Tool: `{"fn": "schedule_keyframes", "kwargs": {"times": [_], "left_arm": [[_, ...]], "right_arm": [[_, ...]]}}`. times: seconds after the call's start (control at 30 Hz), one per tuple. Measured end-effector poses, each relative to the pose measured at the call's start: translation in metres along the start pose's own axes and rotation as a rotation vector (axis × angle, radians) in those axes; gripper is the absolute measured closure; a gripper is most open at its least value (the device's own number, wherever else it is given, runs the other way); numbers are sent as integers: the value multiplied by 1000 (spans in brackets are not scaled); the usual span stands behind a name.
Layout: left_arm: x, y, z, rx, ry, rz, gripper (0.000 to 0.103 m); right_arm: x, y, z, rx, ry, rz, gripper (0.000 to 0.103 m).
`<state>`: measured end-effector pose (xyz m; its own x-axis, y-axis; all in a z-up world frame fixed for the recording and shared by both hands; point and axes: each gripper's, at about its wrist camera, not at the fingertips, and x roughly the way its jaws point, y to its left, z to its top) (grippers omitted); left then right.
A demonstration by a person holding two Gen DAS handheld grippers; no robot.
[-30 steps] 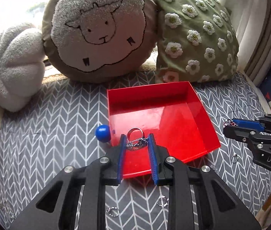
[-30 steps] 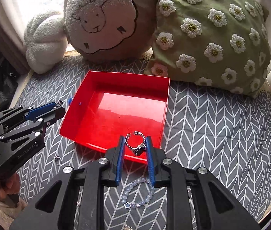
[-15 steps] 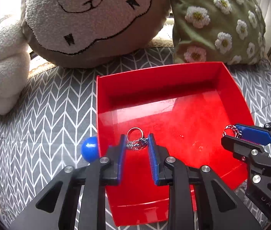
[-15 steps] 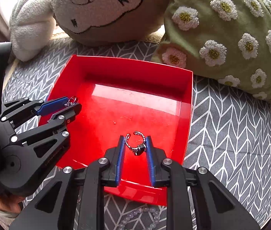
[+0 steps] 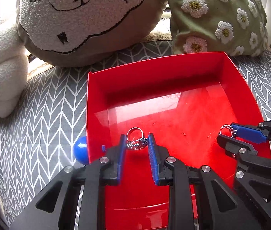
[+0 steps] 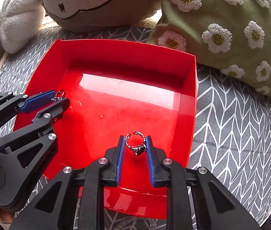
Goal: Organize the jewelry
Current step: 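Carry both held rings over the red tray, then open both tools to drop the rings into the red tray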
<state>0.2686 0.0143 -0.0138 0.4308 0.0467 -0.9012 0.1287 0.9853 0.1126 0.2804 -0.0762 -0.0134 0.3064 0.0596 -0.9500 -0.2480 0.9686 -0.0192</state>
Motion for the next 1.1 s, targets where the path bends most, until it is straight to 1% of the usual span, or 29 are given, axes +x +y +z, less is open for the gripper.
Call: {"fn": "schedule_keyframes", "kwargs": {"times": [0.1, 0.27, 0.33, 0.4, 0.47, 0.6, 0.63, 0.67, 0.7, 0.73, 0.8, 0.83, 0.87, 0.9, 1.0, 1.03, 1.07, 1.1], "left_arm": [[0, -1, 0, 4, 0, 2, 80], [1, -2, 0, 11, -1, 9, 80], [0, -1, 0, 7, 0, 6, 80], [-2, 1, 1, -1, -2, -5, 79], [-3, 3, 1, -5, -7, -6, 78], [-10, 8, 3, -17, -21, 1, 75], [-15, 9, 3, -22, -31, -7, 75], [-22, 12, 3, -27, -46, -12, 71], [-35, 15, 2, -34, -72, -5, 60], [-48, 18, 1, -39, -102, 9, 52], [-81, 22, -7, -38, -183, 53, 16], [-96, 24, -14, -36, -217, 66, 13], [-111, 25, -23, -32, -245, 70, 14], [-120, 27, -30, -29, -256, 63, 14], [-142, 35, -63, -54, -266, 15, 13], [-145, 36, -74, -63, -261, 2, 13], [-147, 38, -87, -74, -254, -8, 13], [-146, 40, -102, -85, -247, -13, 13]], "right_arm": [[-1, -2, 1, 5, -3, -18, 81], [-1, -3, 1, 0, 7, -16, 81], [-2, -2, 1, 1, 5, -18, 78], [-4, -1, 1, -5, -5, -27, 66], [-5, 1, 1, -13, -15, -41, 65], [-11, 1, 0, -12, -25, -36, 65], [-15, 0, -1, -9, -34, -39, 65], [-20, -1, -2, -5, -41, -39, 65], [-28, -2, -3, -2, -53, -35, 65], [-36, -3, -5, 0, -66, -27, 65], [-58, -4, -14, -1, -96, -6, 64], [-72, -3, -22, -11, -113, 8, 62], [-82, -4, -29, -16, -129, 19, 51], [-93, -4, -38, -19, -147, 26, 39], [-122, -5, -75, -39, -206, 46, 23], [-127, -4, -83, -44, -216, 45, 21], [-133, -6, -98, -48, -231, 49, 16], [-137, -8, -112, -48, -246, 51, 13]]}}
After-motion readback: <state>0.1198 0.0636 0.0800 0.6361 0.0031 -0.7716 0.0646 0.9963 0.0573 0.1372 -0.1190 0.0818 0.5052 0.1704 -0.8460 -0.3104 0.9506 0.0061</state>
